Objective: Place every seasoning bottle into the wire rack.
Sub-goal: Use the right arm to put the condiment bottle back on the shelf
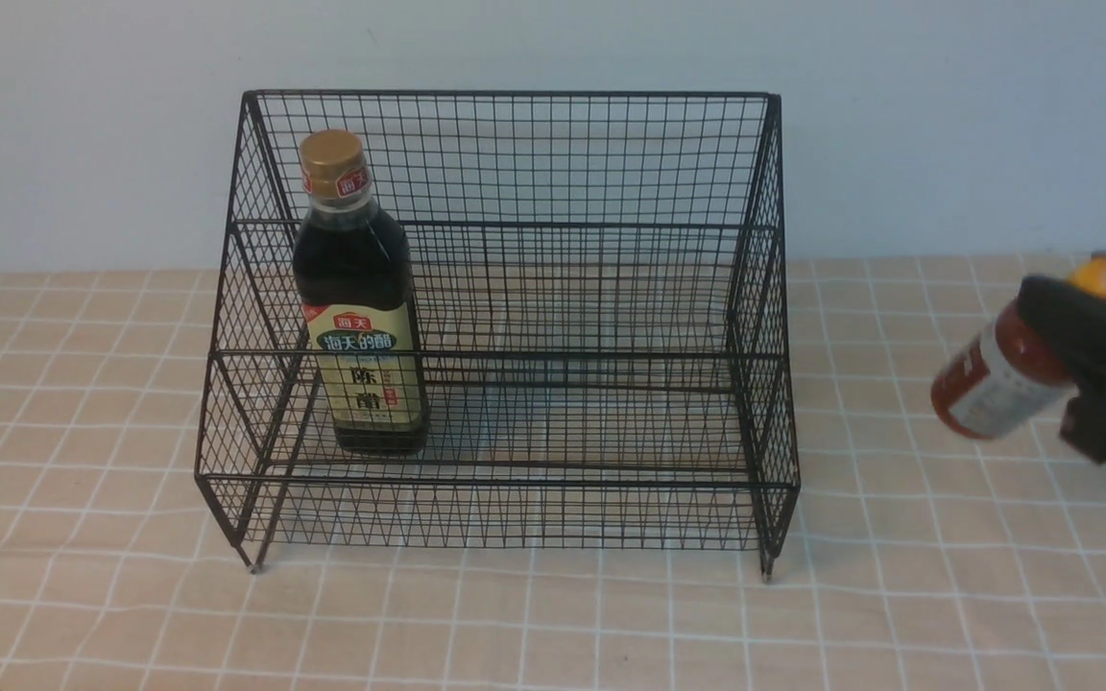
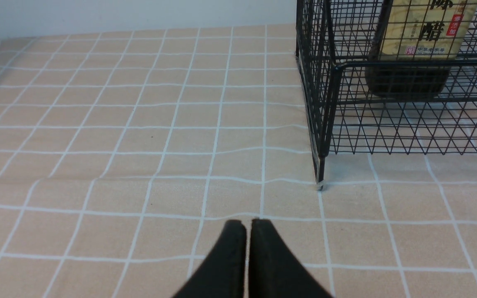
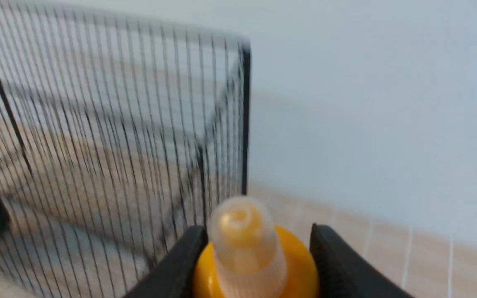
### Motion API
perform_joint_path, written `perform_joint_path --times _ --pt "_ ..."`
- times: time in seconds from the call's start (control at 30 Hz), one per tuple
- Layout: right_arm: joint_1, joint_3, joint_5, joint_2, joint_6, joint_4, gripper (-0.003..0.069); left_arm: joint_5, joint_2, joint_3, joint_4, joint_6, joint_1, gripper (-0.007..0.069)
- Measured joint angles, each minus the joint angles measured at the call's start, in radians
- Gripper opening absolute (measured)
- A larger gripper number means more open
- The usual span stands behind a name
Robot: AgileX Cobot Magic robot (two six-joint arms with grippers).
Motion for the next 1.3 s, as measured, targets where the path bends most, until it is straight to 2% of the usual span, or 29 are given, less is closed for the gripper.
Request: perform_joint_path --times 0.1,0.17,0.2,0.23,0.3,0.43,0.5,0.6,0.7,0.73,0.9,1.0,1.3 --pt "0.0 -0.119 -0.107 0.014 0.217 -0.207 0.029 0.0 0.0 0.0 0.0 0.0 0.0 -0.0003" --pt "0.0 -0.156 -0.152 0.028 0.282 -0.271 0.029 0.0 0.0 0.0 0.0 0.0 0.0 -0.0003" --pt "0.0 -0.225 -0.237 0.066 0.381 -0.379 0.029 0.0 0.0 0.0 0.0 0.0 0.0 -0.0003" --pt "0.0 -0.233 -0.247 0.071 0.404 -0.39 0.029 0.0 0.0 0.0 0.0 0.0 0.0 -0.0003" --pt "0.001 -0.329 -0.365 0.148 0.521 -0.519 0.029 0.0 0.0 0.0 0.0 0.0 0.0 -0.0003" --pt "0.001 -0.426 -0.496 0.261 0.606 -0.639 0.029 0.0 0.0 0.0 0.0 0.0 0.0 -0.0003" --pt "0.008 -0.443 -0.535 0.298 0.622 -0.661 0.029 0.0 0.0 0.0 0.0 0.0 0.0 -0.0003" --pt "0.068 -0.455 -0.544 0.367 0.618 -0.711 0.029 0.0 0.0 0.0 0.0 0.0 0.0 -0.0003" --pt "0.134 -0.456 -0.477 0.414 0.58 -0.741 0.029 0.0 0.0 0.0 0.0 0.0 0.0 -0.0003" --pt "0.189 -0.456 -0.405 0.448 0.549 -0.744 0.029 0.0 0.0 0.0 0.0 0.0 0.0 -0.0003" --pt "0.267 -0.456 -0.247 0.53 0.522 -0.741 0.029 0.0 0.0 0.0 0.0 0.0 0.0 -0.0003" --pt "0.28 -0.456 -0.193 0.575 0.519 -0.722 0.029 0.0 0.0 0.0 0.0 0.0 0.0 -0.0003" --pt "0.281 -0.456 -0.174 0.663 0.527 -0.67 0.029 0.0 0.0 0.0 0.001 0.0 0.0 -0.0003"
